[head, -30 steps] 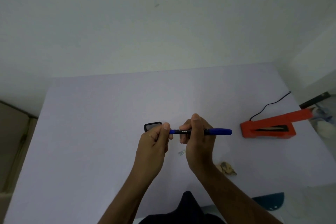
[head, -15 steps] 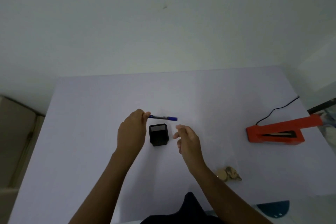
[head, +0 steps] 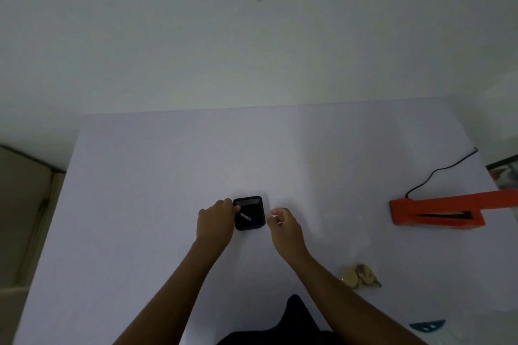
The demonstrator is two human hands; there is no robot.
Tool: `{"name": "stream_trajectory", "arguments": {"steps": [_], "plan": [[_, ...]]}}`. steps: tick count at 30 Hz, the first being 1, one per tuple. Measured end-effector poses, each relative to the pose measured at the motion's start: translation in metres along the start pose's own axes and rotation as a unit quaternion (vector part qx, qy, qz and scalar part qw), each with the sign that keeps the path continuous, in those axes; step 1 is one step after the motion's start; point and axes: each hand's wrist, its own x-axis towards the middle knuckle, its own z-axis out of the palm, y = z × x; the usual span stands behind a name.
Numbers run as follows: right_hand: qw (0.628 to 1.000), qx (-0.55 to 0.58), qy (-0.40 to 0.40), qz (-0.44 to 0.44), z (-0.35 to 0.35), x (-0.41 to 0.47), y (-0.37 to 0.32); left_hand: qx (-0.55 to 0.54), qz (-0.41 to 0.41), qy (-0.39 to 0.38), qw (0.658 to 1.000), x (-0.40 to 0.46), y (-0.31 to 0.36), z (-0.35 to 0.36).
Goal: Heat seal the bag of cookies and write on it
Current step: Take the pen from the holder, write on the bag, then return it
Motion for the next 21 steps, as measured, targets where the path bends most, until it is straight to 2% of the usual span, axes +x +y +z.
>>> {"name": "stream_trajectory", "arguments": {"steps": [2,4,5,7,9,10,13,21], "plan": [[1.0,-0.008,0.005,0.001,0.006,0.007,0.003,-0.033,-0.023,0.005,0.999,0.003,0.004,0.007],[1.0,-0.003,-0.001,0.007,0.014,0.015,0.006,-0.119,-0.063,0.004,0.991,0.006,0.005,0.016],[1.0,0.005,-0.006,0.012,0.018,0.019,0.007,-0.201,-0.085,0.001,0.976,0.007,0.007,0.019],[0.999,0.031,-0.01,0.032,0.026,0.027,0.01,-0.382,-0.125,0.004,0.916,0.006,0.013,0.021],[0.998,0.055,-0.005,0.043,0.034,0.033,0.01,-0.478,-0.139,0.013,0.867,0.007,0.02,0.02],[0.997,0.063,-0.001,0.041,0.038,0.037,0.007,-0.496,-0.132,0.018,0.858,0.01,0.023,0.02],[0.996,0.08,0.029,0.025,0.049,0.053,-0.011,-0.487,-0.085,0.047,0.868,0.029,0.023,0.027],[0.993,0.099,0.062,-0.007,0.065,0.129,-0.06,-0.469,-0.058,0.106,0.875,0.123,0.003,0.011]]}}
